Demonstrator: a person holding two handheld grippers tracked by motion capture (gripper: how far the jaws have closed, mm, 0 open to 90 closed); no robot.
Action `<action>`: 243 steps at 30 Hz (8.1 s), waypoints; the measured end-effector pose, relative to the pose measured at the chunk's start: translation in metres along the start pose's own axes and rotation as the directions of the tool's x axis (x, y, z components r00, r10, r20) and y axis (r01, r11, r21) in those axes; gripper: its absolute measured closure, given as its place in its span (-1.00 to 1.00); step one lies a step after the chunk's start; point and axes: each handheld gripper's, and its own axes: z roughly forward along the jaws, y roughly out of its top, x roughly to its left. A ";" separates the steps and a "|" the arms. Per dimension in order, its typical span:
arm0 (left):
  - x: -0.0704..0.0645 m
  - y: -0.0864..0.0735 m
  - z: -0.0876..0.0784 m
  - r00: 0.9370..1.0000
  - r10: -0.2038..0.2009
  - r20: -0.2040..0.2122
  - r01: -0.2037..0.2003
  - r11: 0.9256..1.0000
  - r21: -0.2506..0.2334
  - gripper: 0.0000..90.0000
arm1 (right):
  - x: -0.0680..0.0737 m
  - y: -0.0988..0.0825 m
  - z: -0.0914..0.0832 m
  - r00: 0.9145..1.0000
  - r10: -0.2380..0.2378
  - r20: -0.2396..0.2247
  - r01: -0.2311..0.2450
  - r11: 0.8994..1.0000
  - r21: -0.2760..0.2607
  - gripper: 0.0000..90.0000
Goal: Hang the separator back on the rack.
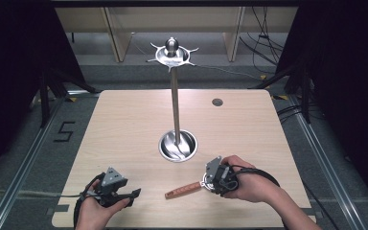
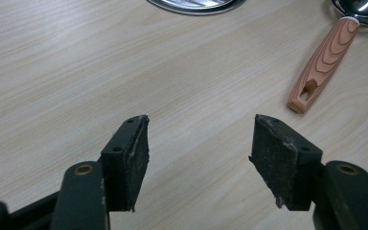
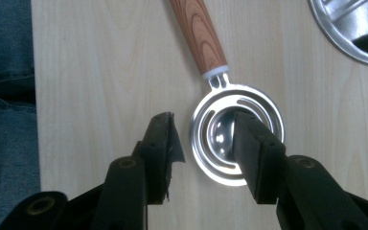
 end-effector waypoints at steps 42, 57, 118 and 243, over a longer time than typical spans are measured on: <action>-0.002 -0.001 0.005 0.999 -0.005 -0.048 0.004 1.000 -0.016 -0.20 | -0.010 0.078 0.050 0.984 -0.136 -0.112 0.149 0.982 0.113 0.29; -0.002 -0.001 0.004 0.999 0.000 -0.046 -0.001 1.000 -0.017 -0.20 | -0.012 0.081 0.060 0.978 -0.165 -0.130 0.182 0.974 0.132 0.30; -0.002 0.000 0.005 1.000 0.011 -0.023 -0.011 1.000 -0.008 -0.20 | -0.006 0.086 0.071 0.969 -0.197 -0.152 0.218 0.966 0.139 0.52; 0.002 0.007 -0.012 0.992 -0.093 -0.087 0.069 0.967 -0.247 -0.23 | -0.050 0.011 -0.103 0.875 0.479 0.067 -0.263 0.587 -0.766 0.53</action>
